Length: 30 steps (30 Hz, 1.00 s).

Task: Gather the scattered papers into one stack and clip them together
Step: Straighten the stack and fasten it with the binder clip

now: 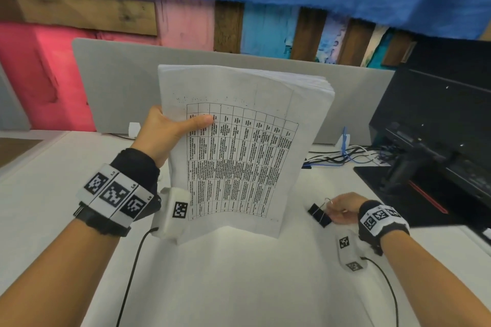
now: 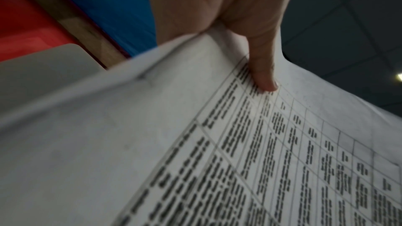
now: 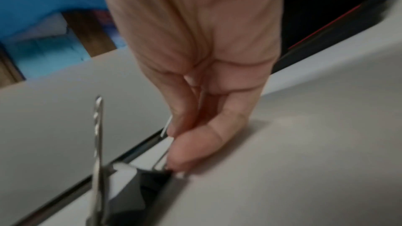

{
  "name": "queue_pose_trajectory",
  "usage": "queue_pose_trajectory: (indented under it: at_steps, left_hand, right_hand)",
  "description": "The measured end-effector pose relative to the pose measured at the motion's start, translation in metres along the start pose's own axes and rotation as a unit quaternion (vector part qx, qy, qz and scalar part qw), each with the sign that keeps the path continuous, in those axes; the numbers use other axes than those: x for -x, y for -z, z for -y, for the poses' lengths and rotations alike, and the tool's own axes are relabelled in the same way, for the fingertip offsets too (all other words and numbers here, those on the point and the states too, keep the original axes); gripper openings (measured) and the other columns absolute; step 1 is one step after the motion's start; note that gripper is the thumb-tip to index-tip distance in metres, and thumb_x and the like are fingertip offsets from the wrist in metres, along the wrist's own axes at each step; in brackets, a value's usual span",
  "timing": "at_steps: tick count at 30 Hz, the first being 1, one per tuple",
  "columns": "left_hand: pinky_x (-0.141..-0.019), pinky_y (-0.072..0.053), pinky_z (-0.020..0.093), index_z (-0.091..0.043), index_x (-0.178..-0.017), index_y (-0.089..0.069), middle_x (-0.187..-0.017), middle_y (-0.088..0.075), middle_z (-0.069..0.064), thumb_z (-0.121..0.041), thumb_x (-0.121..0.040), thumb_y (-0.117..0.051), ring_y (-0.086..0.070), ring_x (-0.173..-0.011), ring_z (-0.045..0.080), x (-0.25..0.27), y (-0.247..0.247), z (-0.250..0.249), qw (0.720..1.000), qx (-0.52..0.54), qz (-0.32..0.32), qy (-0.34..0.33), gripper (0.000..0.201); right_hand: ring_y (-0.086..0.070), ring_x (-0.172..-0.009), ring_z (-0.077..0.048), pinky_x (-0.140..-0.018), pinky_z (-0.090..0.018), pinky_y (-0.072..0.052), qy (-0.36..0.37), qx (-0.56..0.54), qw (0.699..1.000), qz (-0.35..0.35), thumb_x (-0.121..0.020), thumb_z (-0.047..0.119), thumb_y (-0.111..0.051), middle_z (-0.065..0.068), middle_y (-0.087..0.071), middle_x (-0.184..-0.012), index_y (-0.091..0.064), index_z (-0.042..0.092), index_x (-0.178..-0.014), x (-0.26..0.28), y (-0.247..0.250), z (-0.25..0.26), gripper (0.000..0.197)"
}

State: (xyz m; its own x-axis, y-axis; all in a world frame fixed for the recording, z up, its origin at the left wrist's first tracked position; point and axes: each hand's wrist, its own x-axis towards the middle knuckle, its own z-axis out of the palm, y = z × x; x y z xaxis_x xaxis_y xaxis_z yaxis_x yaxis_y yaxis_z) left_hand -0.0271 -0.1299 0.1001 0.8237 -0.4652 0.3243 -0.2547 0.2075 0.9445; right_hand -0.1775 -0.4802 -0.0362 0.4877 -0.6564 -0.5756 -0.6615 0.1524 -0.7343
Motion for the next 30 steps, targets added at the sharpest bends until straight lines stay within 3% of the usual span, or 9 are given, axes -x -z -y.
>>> queue_pose_trajectory:
  at_steps: [3,7,12,15,18,22,25,27,30]
  left_hand:
    - [-0.089,-0.054,0.045,-0.005,-0.115,-0.058,-0.104,-0.071,0.008,-0.025,-0.050,-0.085,-0.070,-0.093,0.021,0.002,0.000,-0.003,1.000,0.014,-0.009,0.020,0.073]
    - [-0.089,-0.053,0.046,-0.003,-0.118,-0.056,-0.106,-0.069,0.011,-0.026,-0.047,-0.086,-0.069,-0.094,0.023,0.004,-0.001,-0.006,0.999,0.019,-0.012,0.028,0.080]
    - [-0.084,-0.055,0.040,-0.005,-0.113,-0.059,-0.100,-0.072,0.006,-0.026,-0.049,-0.084,-0.070,-0.091,0.021,0.004,-0.001,-0.006,0.999,0.017,-0.005,0.035,0.071]
    - [-0.079,-0.058,0.034,-0.011,-0.102,-0.063,-0.091,-0.074,0.001,-0.014,-0.066,-0.077,-0.072,-0.083,0.014,0.002,0.001,-0.003,1.000,0.005,0.003,0.027,0.039]
    - [-0.062,-0.058,0.019,-0.021,-0.084,-0.064,-0.069,-0.074,-0.011,-0.006,-0.075,-0.070,-0.071,-0.065,0.001,0.003,0.001,-0.004,1.000,-0.007,0.008,0.018,0.018]
    - [-0.060,-0.057,0.015,-0.023,-0.082,-0.062,-0.071,-0.072,-0.009,-0.006,-0.076,-0.069,-0.070,-0.063,-0.003,0.003,0.001,-0.004,1.000,0.000,0.009,0.009,0.019]
    - [-0.063,-0.057,0.017,-0.023,-0.082,-0.062,-0.069,-0.073,-0.011,-0.006,-0.076,-0.069,-0.070,-0.065,-0.002,0.003,0.001,-0.003,1.000,0.000,0.007,0.003,0.019]
    - [-0.068,-0.056,0.022,-0.023,-0.084,-0.062,-0.076,-0.072,-0.008,-0.007,-0.076,-0.069,-0.069,-0.072,0.003,0.003,0.000,-0.004,1.000,0.002,0.002,0.002,0.019]
    - [-0.071,-0.052,0.024,-0.022,-0.084,-0.060,-0.085,-0.068,-0.004,-0.006,-0.076,-0.068,-0.065,-0.080,0.008,0.005,-0.002,-0.006,1.000,0.011,0.001,0.000,0.020]
  right_hand:
    - [-0.058,-0.069,-0.027,-0.045,-0.029,-0.052,-0.008,-0.065,0.998,-0.007,-0.094,0.030,-0.046,-0.014,-0.066,-0.049,-0.053,0.000,-0.074,0.002,0.002,-0.008,0.037]
    - [-0.060,-0.083,-0.031,-0.067,-0.036,-0.051,0.000,-0.024,0.999,0.023,-0.073,0.062,-0.058,-0.020,-0.062,-0.087,-0.056,0.000,-0.092,0.020,0.007,0.002,0.065]
    - [-0.056,-0.095,-0.030,-0.085,-0.042,-0.048,0.010,0.077,0.994,0.075,-0.035,0.037,-0.090,-0.018,-0.058,-0.099,-0.052,0.002,-0.106,0.034,0.005,0.010,0.087]
    - [-0.055,-0.099,-0.032,-0.086,-0.044,-0.048,0.015,0.086,0.994,0.071,-0.057,0.017,-0.086,-0.020,-0.058,-0.096,-0.050,-0.001,-0.104,0.035,0.004,0.013,0.062]
    - [-0.059,-0.098,-0.034,-0.075,-0.041,-0.051,0.018,0.093,0.993,0.071,-0.039,0.017,-0.092,-0.022,-0.059,-0.102,-0.054,-0.001,-0.096,0.034,0.005,0.013,0.071]
    - [-0.060,-0.093,-0.034,-0.078,-0.038,-0.052,0.040,0.115,0.992,-0.019,-0.078,0.010,-0.069,-0.022,-0.059,-0.096,-0.052,-0.006,-0.101,0.035,-0.003,0.018,0.032]
    - [-0.056,-0.111,-0.036,-0.081,-0.030,-0.043,0.154,0.192,0.956,-0.160,-0.080,0.020,-0.067,-0.020,-0.059,-0.106,-0.053,-0.007,-0.116,0.055,-0.012,0.032,0.047]
    - [-0.054,-0.115,-0.035,-0.090,-0.035,-0.042,0.276,0.114,0.928,-0.224,-0.081,0.015,-0.066,-0.024,-0.058,-0.116,-0.050,-0.008,-0.120,0.087,-0.016,0.046,0.048]
    - [-0.051,-0.122,-0.026,-0.104,-0.039,-0.040,0.488,-0.017,0.832,-0.265,-0.081,0.009,-0.066,-0.022,-0.052,-0.132,-0.042,-0.001,-0.132,0.148,-0.022,0.071,0.058]
